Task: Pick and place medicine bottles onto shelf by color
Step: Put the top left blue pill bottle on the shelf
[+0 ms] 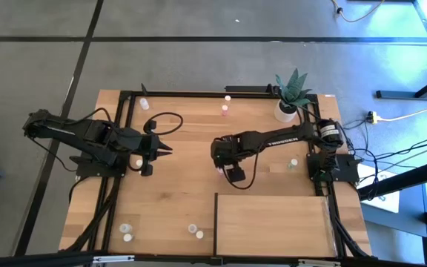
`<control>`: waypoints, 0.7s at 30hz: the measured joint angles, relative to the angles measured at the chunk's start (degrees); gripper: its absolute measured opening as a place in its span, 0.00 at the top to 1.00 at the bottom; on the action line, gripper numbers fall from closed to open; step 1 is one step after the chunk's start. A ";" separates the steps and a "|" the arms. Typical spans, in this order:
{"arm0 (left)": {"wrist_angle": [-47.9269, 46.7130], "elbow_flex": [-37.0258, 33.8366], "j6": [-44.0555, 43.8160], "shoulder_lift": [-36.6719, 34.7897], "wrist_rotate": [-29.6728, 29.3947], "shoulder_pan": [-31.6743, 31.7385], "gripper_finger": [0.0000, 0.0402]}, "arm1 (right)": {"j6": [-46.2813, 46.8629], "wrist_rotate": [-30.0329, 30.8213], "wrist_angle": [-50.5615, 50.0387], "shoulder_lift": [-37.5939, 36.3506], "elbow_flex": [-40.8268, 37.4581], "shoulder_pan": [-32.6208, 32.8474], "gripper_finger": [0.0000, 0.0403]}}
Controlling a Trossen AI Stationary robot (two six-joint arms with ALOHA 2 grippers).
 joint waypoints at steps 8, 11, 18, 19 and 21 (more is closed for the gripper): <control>0.01 0.00 0.00 0.00 0.00 0.00 0.88 | 0.28 -1.11 1.19 0.00 -0.37 -0.04 0.19; 0.00 0.00 0.00 0.00 0.00 0.00 0.88 | 0.27 -1.60 1.99 0.07 -1.21 -0.18 0.19; 0.00 0.00 -0.01 0.00 0.02 0.00 0.88 | 0.44 -3.13 2.40 0.11 -1.27 -0.73 0.19; 0.02 0.00 -0.01 0.00 0.00 0.00 0.88 | 0.42 -3.15 2.44 0.36 -1.27 -0.76 0.19; 0.00 0.00 0.00 0.00 0.01 -0.02 0.88 | 0.70 -3.90 2.35 0.68 -1.36 -0.80 0.19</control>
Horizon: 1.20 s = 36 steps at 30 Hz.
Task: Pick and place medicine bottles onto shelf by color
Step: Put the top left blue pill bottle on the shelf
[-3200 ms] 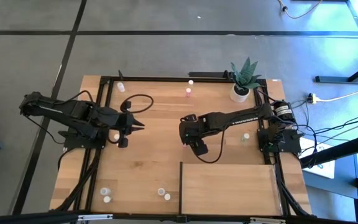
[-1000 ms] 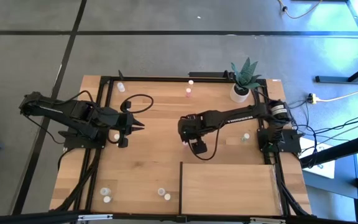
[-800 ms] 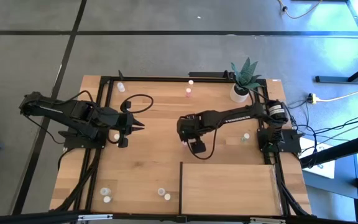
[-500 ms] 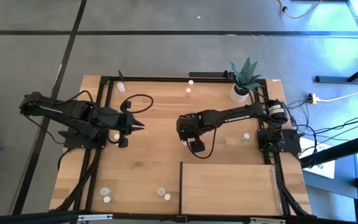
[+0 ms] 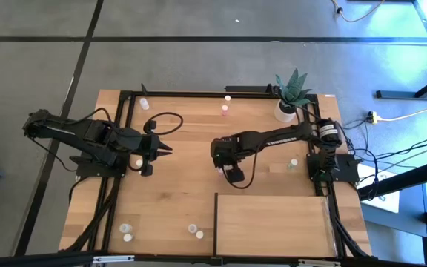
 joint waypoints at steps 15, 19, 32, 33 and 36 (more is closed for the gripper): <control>0.00 0.00 0.01 0.00 -0.01 -0.01 0.88 | 1.45 -0.71 1.04 0.46 -0.41 -0.09 0.43; 0.01 0.00 0.00 0.00 -0.01 0.01 0.88 | 1.48 -0.69 0.93 0.46 -0.41 -0.09 0.52; 0.00 0.00 -0.01 0.00 -0.01 0.02 0.88 | 2.79 -0.67 1.21 0.46 -0.41 -0.09 0.71; 0.01 0.00 -0.01 0.00 0.00 0.02 0.88 | 2.86 -0.67 1.19 0.46 -0.41 -0.09 0.70; 0.00 0.00 -0.01 0.00 0.01 0.01 0.88 | 2.99 -0.67 1.21 0.46 -0.41 -0.09 0.69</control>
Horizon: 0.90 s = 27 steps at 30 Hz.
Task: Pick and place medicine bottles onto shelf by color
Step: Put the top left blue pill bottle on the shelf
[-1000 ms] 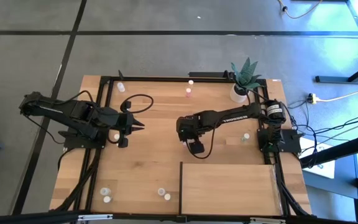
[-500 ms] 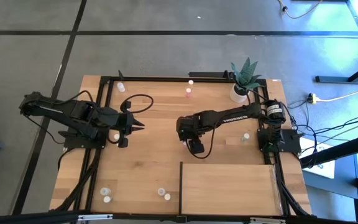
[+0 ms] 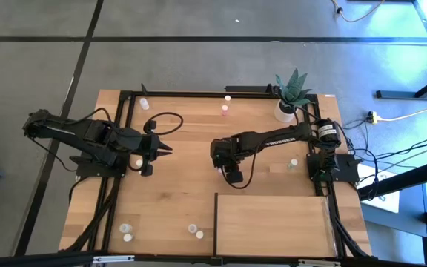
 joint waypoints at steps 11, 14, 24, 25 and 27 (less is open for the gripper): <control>0.00 0.00 0.00 0.00 -0.02 -0.02 0.88 | 2.30 0.04 -4.09 -0.01 2.13 -1.12 0.68; 0.01 0.00 0.02 0.00 -0.01 -0.01 0.88 | 2.78 0.05 -7.27 -0.02 4.77 -1.78 0.68; 0.01 0.00 0.01 0.00 0.00 -0.02 0.88 | 3.42 0.46 -15.94 -0.09 16.31 -2.54 0.68; 0.00 0.00 0.00 0.01 0.00 -0.02 0.88 | 3.99 0.45 -16.77 -0.09 17.56 -2.54 0.68; 0.01 0.00 0.01 0.00 -0.01 -0.01 0.88 | 4.58 0.46 -18.17 -0.11 19.68 -2.56 0.68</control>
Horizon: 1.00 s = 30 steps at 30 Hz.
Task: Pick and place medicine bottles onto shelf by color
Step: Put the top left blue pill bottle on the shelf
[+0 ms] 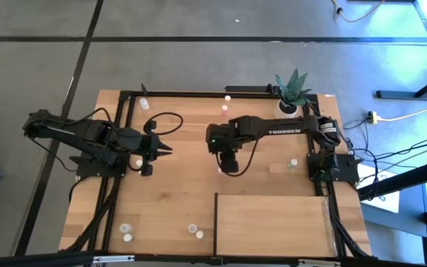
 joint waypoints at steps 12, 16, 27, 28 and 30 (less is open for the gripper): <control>-0.01 0.00 -0.01 0.02 0.01 0.01 0.88 | 7.16 1.78 -9.04 0.00 9.41 -0.02 0.68; 0.00 0.00 0.00 0.02 0.01 0.01 0.88 | 8.87 2.19 -12.15 0.00 12.41 0.23 0.68; 4.70 0.00 -0.10 0.02 1.10 0.01 0.88 | 11.66 6.66 -21.06 -0.02 22.75 3.84 0.68; 4.89 0.00 -0.12 0.02 1.24 -0.01 0.88 | 11.68 7.42 -22.06 0.00 23.51 4.11 0.68; 5.11 0.00 -0.13 0.02 1.32 -0.01 0.88 | 11.83 8.41 -23.74 0.00 24.86 4.52 0.68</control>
